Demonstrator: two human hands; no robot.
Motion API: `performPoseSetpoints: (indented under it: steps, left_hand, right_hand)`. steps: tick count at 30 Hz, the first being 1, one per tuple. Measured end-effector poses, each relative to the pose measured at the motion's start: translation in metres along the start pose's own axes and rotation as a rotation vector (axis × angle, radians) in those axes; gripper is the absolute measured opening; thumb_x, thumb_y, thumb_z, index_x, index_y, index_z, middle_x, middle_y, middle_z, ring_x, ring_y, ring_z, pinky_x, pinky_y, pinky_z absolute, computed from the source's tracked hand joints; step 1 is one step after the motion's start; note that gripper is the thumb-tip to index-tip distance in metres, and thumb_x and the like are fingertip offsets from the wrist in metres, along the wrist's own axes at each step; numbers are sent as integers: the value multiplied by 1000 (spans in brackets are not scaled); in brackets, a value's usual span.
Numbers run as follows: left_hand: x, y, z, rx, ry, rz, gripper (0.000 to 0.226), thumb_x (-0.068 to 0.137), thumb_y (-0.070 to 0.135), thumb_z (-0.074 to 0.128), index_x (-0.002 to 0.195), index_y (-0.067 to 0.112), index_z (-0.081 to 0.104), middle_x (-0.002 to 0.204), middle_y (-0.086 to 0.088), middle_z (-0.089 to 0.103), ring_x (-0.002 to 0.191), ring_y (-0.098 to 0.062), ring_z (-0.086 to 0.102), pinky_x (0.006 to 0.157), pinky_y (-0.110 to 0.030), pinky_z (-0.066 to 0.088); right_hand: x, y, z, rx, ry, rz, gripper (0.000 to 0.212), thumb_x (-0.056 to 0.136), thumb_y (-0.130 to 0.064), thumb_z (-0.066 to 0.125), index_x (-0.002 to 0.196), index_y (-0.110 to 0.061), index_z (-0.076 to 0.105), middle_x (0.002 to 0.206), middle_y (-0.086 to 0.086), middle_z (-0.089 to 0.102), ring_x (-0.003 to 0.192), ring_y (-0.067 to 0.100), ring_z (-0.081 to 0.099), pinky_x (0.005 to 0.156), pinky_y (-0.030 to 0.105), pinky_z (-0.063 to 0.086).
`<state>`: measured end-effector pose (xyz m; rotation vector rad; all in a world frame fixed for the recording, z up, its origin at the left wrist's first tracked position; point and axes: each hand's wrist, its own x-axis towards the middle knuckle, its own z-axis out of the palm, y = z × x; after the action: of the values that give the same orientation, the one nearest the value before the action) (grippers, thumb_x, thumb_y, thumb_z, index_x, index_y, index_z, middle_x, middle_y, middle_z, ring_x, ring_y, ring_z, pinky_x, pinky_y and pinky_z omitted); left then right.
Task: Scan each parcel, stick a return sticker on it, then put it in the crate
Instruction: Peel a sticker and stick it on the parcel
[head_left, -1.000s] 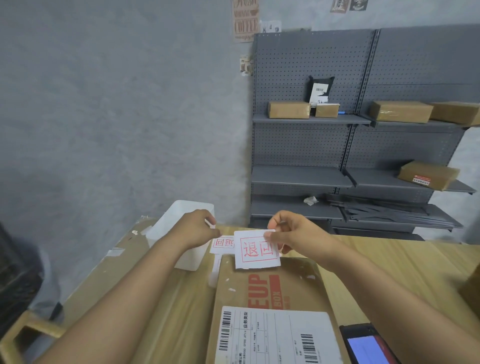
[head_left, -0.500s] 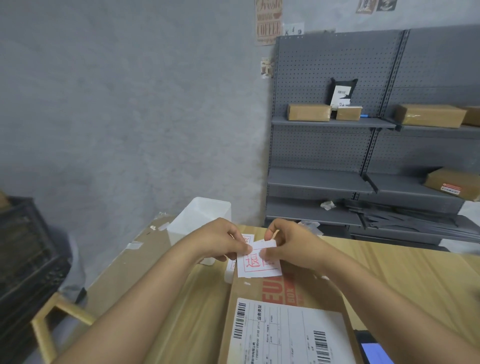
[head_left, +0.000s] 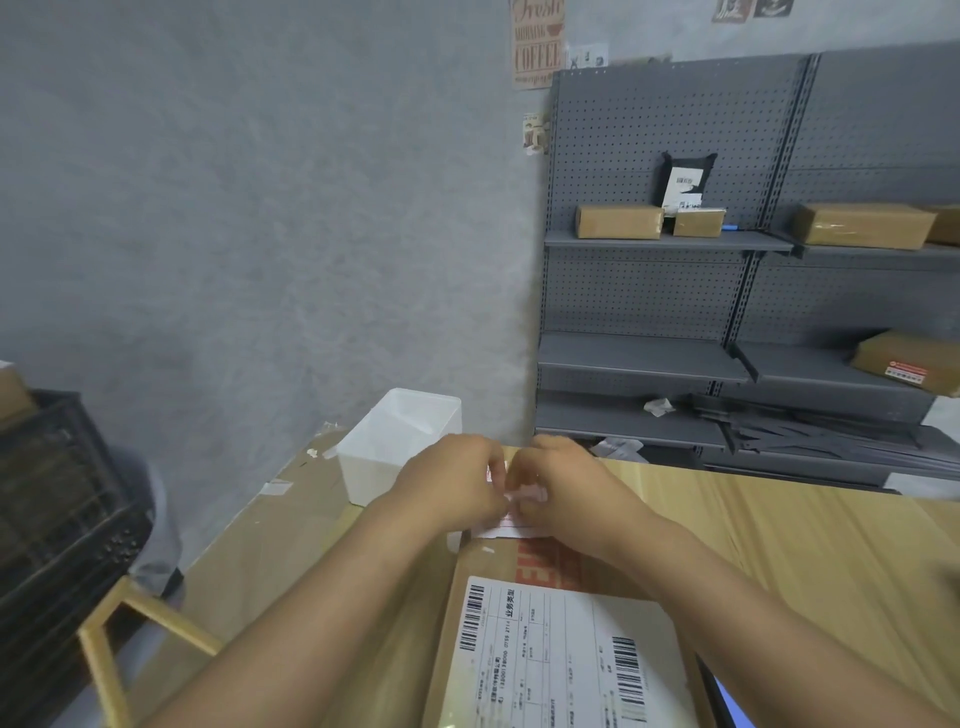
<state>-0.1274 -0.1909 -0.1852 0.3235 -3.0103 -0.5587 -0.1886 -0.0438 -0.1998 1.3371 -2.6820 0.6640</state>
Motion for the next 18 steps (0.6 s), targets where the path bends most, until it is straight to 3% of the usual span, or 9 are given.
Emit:
performPoseSetpoints:
  steps: [3, 7, 13, 18]
  left_hand:
    - [-7, -4, -2, 0, -56, -34, 16, 71, 28, 72, 78, 31, 58, 83, 8, 58, 80, -15, 60, 72, -30, 50]
    - [-12, -14, -9, -11, -4, -73, 24, 71, 32, 76, 88, 30, 60, 82, 10, 59, 78, -12, 60, 74, -32, 52]
    - [-18, -2, 2, -17, -54, -48, 22, 72, 33, 72, 88, 34, 57, 79, 15, 53, 70, -6, 54, 67, -27, 46]
    - [-30, -26, -8, -117, -110, -211, 19, 78, 34, 69, 91, 26, 58, 85, 5, 63, 67, -10, 64, 59, -24, 50]
  right_hand:
    - [-7, 3, -1, -24, -49, 28, 21, 84, -24, 59, 104, -24, 66, 101, -2, 56, 97, 16, 54, 77, 28, 45]
    - [-17, 18, -13, -81, -28, 136, 23, 87, -33, 59, 108, -25, 63, 110, -1, 55, 106, 17, 50, 80, 27, 41]
    - [-29, 5, -5, -54, -38, 84, 26, 90, -31, 51, 114, -29, 62, 108, 1, 53, 108, 19, 46, 90, 35, 43]
    - [-52, 35, -20, -85, 19, 266, 28, 91, -31, 52, 117, -24, 59, 118, 1, 51, 116, 21, 44, 91, 32, 42]
